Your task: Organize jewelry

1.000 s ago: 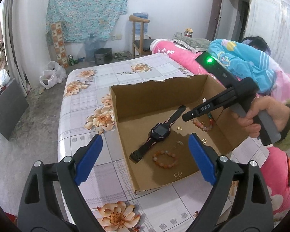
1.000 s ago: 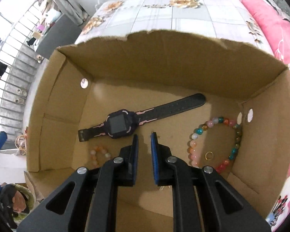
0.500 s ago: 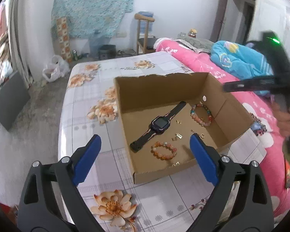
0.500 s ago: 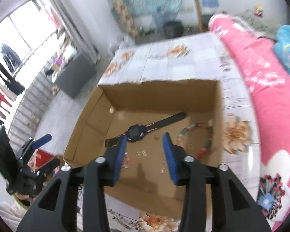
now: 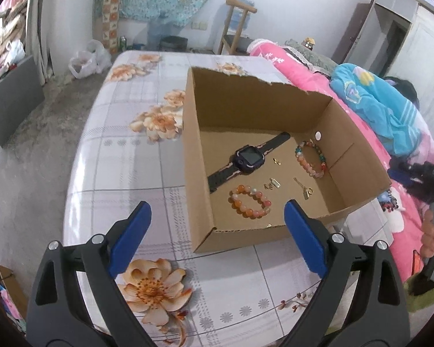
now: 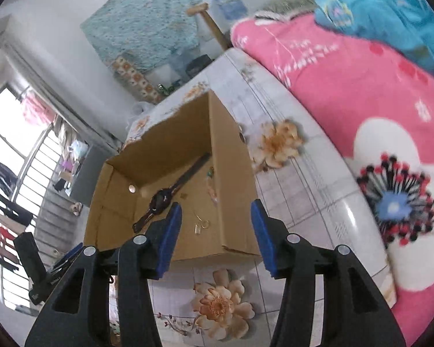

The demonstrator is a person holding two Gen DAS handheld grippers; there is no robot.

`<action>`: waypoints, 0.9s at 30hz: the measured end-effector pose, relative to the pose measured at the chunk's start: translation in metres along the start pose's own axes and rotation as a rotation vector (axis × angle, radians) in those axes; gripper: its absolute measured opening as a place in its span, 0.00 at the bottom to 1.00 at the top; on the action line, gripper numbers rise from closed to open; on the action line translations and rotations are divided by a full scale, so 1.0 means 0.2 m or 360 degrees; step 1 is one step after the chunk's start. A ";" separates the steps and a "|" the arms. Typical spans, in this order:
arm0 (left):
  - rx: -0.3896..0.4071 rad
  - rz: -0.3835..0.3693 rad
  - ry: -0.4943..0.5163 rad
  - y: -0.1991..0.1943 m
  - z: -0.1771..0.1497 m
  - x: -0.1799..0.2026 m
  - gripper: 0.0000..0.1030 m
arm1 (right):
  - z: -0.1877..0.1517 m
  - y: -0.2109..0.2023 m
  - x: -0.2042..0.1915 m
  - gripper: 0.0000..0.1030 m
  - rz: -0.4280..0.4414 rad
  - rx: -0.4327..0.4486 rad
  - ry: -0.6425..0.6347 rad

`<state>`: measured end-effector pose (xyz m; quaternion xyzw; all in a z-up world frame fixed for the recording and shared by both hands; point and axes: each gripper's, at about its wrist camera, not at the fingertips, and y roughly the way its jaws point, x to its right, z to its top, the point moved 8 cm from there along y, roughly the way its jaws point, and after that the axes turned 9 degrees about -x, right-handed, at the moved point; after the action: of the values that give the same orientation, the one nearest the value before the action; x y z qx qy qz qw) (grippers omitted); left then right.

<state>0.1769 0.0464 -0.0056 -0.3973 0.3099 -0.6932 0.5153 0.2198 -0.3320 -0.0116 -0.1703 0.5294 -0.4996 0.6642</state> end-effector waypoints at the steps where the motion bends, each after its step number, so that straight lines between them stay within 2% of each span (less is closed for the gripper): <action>1: -0.0009 -0.0012 -0.0005 0.02 0.00 0.01 0.87 | 0.00 0.02 0.01 0.48 0.0002 -0.0012 0.0013; 5: -0.0039 -0.0056 -0.0054 0.06 0.00 0.01 0.87 | -0.04 0.10 -0.01 0.48 0.0042 -0.0092 0.0015; 6: -0.0046 -0.0065 -0.0066 0.07 0.00 0.02 0.87 | -0.06 0.10 -0.02 0.51 0.0046 -0.0103 0.0005; 9: -0.0057 -0.0075 -0.0094 0.08 0.00 0.02 0.87 | -0.07 0.12 -0.06 0.56 0.0007 -0.0098 -0.0059; 18: -0.0073 -0.0125 -0.0074 0.08 -0.01 0.10 0.87 | -0.08 0.12 -0.06 0.57 0.0042 -0.0106 -0.0075; 23: -0.0059 -0.0096 -0.0047 0.07 -0.01 0.13 0.87 | -0.06 0.09 -0.02 0.57 0.0041 -0.0073 -0.0055; 27: -0.0049 -0.0023 -0.0029 0.06 -0.01 0.15 0.87 | -0.04 0.08 0.03 0.57 0.0023 -0.0059 -0.0034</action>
<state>0.1771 0.0144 -0.0098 -0.4137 0.3130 -0.6885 0.5069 0.2196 -0.3273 -0.0301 -0.1841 0.5327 -0.4831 0.6701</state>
